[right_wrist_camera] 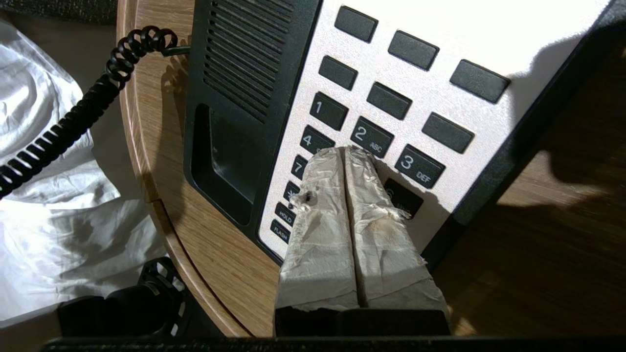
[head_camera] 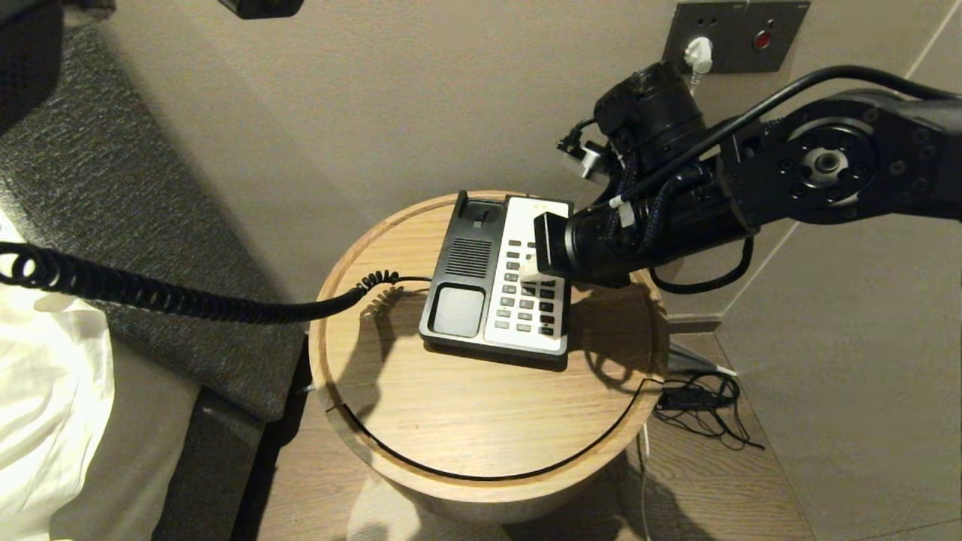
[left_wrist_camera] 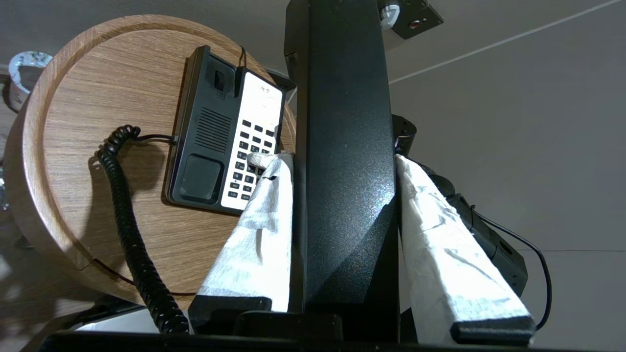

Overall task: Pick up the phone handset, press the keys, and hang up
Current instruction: Dial the number

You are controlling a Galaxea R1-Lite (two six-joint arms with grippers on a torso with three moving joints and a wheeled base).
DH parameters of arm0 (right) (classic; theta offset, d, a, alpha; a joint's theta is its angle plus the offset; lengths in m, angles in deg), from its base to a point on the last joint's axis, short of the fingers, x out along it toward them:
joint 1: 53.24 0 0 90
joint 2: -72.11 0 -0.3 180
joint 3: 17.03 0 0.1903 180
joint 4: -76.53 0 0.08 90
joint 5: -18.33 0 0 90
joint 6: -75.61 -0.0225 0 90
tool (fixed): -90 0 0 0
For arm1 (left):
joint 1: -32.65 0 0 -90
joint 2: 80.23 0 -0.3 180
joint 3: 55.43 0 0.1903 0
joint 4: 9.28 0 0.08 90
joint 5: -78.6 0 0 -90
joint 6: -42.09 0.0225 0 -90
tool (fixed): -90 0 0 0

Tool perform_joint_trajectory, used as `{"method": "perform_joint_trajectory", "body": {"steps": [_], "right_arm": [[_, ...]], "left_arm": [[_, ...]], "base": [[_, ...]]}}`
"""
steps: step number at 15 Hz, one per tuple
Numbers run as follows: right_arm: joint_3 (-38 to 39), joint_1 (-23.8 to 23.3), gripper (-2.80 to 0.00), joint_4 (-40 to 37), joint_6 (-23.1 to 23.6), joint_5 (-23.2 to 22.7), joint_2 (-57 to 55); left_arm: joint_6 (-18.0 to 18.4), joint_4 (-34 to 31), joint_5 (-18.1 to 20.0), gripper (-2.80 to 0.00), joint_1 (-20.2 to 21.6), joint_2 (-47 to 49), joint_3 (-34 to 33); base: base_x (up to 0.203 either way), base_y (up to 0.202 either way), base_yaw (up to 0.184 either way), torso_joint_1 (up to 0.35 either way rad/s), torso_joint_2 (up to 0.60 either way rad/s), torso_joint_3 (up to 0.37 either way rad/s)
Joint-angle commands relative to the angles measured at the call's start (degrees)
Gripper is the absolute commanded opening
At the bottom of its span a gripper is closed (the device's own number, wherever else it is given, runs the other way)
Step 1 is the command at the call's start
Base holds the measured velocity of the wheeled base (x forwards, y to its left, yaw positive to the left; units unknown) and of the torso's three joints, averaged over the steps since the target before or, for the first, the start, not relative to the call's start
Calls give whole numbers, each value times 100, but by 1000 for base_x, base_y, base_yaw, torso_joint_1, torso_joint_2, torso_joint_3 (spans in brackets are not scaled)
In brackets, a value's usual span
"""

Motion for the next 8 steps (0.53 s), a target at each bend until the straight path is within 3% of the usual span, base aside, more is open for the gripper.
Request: {"method": "perform_joint_trajectory", "body": {"steps": [1,8], "right_arm": [[-31,11,-280,-19,-25,-12,116],[44,115,-280,-99,-34,-22,179]], "left_arm": [[-27,-20,-1,-280,8,-29,-32],[-36,-20,8,-280,17,-55,-58]], "base": [[0,0,0,0,0,0],[0,0,0,0,0,0]]}}
